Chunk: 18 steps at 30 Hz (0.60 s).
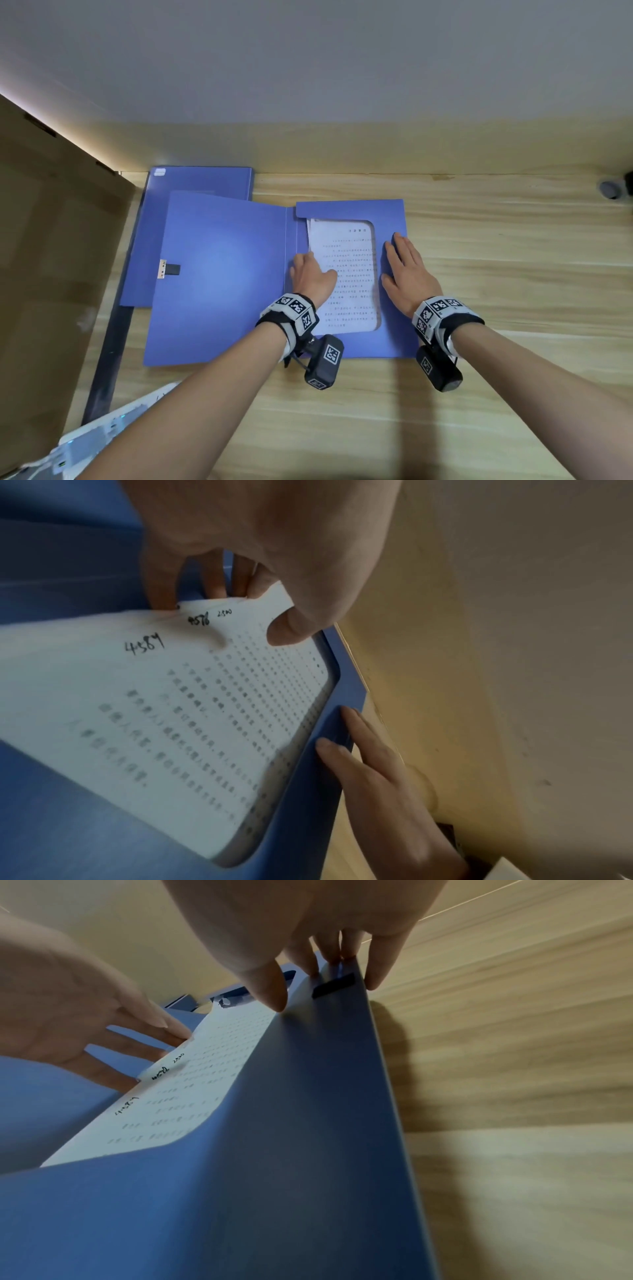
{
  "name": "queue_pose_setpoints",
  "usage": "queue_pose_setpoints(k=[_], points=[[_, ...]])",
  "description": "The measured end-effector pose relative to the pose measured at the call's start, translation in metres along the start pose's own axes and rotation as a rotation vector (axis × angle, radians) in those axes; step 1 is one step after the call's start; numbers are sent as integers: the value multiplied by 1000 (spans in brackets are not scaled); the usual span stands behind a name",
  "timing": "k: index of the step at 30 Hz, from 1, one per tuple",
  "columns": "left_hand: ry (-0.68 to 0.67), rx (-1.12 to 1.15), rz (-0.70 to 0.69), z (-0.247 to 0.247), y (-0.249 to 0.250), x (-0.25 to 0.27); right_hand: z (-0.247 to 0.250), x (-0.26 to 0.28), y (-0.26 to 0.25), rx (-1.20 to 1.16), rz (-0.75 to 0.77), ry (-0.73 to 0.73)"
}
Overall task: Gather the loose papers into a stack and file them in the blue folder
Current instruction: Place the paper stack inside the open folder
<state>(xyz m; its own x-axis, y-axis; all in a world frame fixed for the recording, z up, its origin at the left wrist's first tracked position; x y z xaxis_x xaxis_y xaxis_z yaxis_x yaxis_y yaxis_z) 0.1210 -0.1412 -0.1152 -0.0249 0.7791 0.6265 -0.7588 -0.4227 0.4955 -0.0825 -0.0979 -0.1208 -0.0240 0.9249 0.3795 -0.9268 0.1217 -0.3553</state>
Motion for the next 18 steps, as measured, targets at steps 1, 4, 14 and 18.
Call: queue_pose_setpoints(k=[1,4,14,18], points=[[5,5,9,-1,1,2,0,0,1,2,2,-2],[50,88,43,7,-10,3,2,0,3,19,9,-11],[-61,175,180,-14,-54,31,1,2,-4,72,-38,-94],[0,244,142,-16,-51,44,-1,2,-4,61,-42,-90]])
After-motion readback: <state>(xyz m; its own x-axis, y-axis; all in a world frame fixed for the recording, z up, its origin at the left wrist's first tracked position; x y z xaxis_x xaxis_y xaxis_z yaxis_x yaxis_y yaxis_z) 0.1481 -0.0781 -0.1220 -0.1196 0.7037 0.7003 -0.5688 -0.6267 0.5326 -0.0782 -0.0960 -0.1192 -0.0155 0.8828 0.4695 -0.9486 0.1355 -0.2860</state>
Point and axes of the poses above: each hand's wrist, its own x-axis away from the middle knuckle, its own z-axis out of the back of the hand, y = z × x, the point moved 4 cm from there along -x, towards the middle knuckle, and after that the axes turned 1 degree about z, right-handed, at the moved point
